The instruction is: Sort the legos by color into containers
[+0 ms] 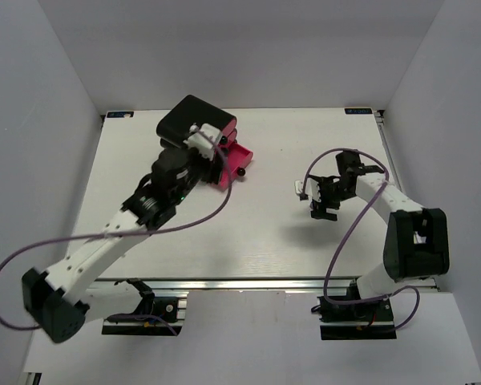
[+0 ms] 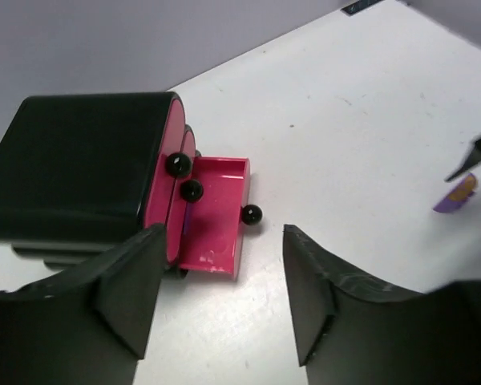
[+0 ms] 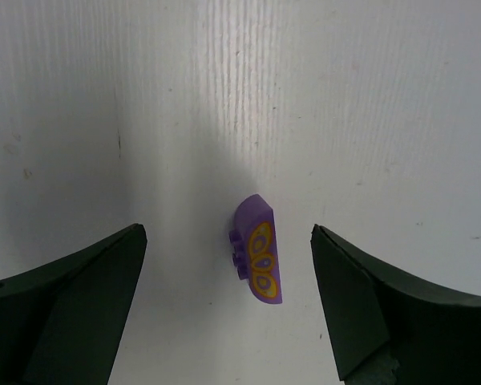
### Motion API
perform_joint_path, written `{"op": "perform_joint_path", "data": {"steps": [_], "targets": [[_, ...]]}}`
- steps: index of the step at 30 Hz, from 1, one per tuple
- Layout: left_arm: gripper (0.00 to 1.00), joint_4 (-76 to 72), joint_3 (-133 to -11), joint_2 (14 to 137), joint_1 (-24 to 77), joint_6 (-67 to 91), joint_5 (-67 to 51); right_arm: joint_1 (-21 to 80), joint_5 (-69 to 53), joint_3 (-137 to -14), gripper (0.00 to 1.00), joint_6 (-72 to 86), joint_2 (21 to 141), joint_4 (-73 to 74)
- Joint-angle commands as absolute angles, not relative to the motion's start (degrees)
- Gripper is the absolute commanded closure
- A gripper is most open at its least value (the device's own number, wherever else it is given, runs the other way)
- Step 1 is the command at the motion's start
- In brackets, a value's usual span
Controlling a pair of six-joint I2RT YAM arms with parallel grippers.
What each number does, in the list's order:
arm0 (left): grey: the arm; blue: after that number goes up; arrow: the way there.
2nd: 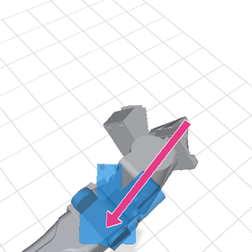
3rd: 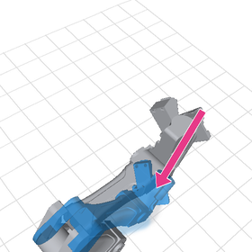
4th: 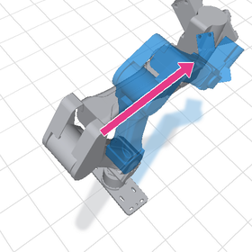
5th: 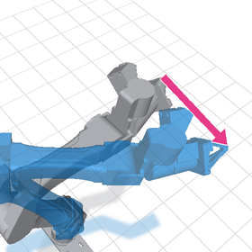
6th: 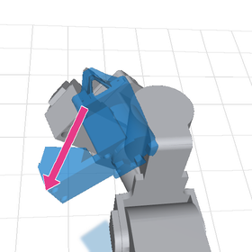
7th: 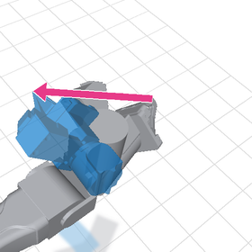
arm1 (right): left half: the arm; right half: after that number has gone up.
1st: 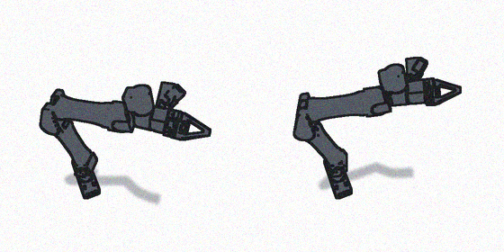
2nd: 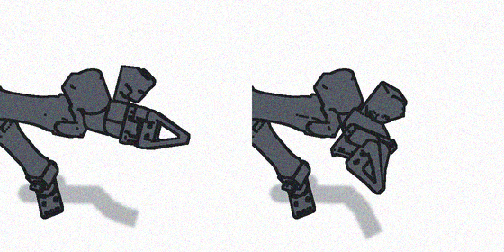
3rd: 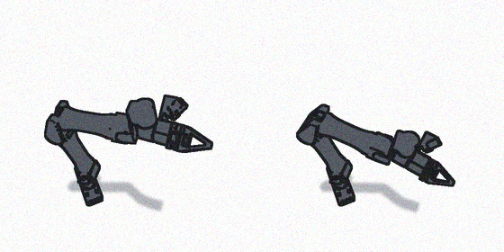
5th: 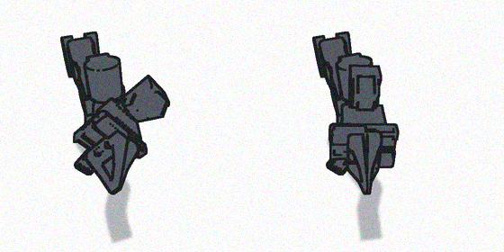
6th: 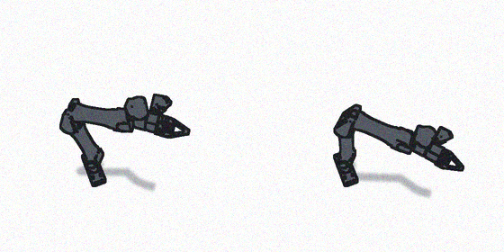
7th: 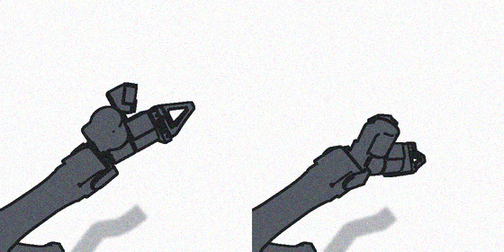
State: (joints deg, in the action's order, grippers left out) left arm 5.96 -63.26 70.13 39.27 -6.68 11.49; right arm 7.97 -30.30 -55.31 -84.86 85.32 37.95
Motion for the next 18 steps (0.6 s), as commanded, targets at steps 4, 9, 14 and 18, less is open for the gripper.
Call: {"op": "perform_joint_path", "data": {"steps": [4, 9, 14, 18], "targets": [[0.25, 12.7, -48.3, 52.3, 39.1, -1.4, 13.4, 7.8, -25.5, -62.5, 0.11, -96.9, 91.8, 43.5], [0.19, 11.5, -39.4, 41.6, 39.1, -0.9, 17.6, 8.0, -23.5, -65.6, 0.13, -95.3, 96.7, 42.8], [0.18, 12.4, -36.7, 38.0, 39.1, -0.9, 18.6, 8.2, -19.4, -67.8, 0.20, -94.7, 100.5, 43.9], [0.18, 12.4, -36.3, 37.5, 39.1, -1.0, 18.3, 8.3, -16.7, -69.6, 0.32, -94.1, 103.0, 46.1]]}}
